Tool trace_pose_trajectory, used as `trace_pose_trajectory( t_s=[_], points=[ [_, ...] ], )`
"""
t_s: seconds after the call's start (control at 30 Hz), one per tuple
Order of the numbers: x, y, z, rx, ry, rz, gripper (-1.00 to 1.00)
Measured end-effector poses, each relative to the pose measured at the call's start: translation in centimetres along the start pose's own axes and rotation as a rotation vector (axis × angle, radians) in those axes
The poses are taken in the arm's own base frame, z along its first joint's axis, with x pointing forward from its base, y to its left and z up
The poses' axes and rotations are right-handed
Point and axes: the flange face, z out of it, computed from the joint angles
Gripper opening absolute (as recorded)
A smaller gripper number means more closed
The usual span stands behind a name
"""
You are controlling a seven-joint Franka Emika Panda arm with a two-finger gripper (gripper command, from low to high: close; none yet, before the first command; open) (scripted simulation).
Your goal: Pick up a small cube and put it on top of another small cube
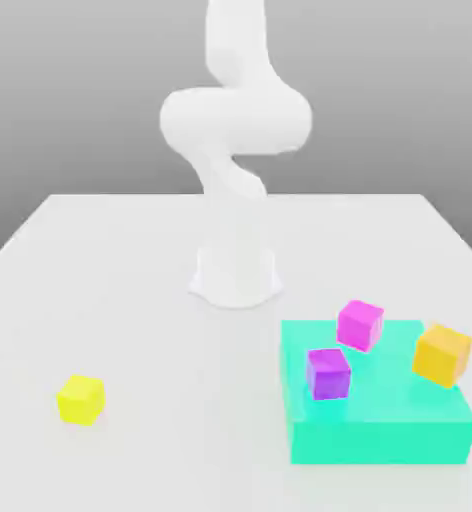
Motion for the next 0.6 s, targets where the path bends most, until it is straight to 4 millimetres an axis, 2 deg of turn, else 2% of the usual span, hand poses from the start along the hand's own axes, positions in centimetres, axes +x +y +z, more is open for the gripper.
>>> trace_pose_trajectory(
  t_s=[0.17,0.33,0.47,0.6],
  points=[
    [2.4,6.1,11.5,-0.136,-0.094,0.370,0.00],
    [2.6,14.1,20.8,-0.301,-0.117,0.725,0.00],
    [1.6,21.6,26.4,-0.449,-0.081,1.003,0.00],
    [0.1,30.2,30.0,-0.601,0.015,1.282,0.00]
  ],
)
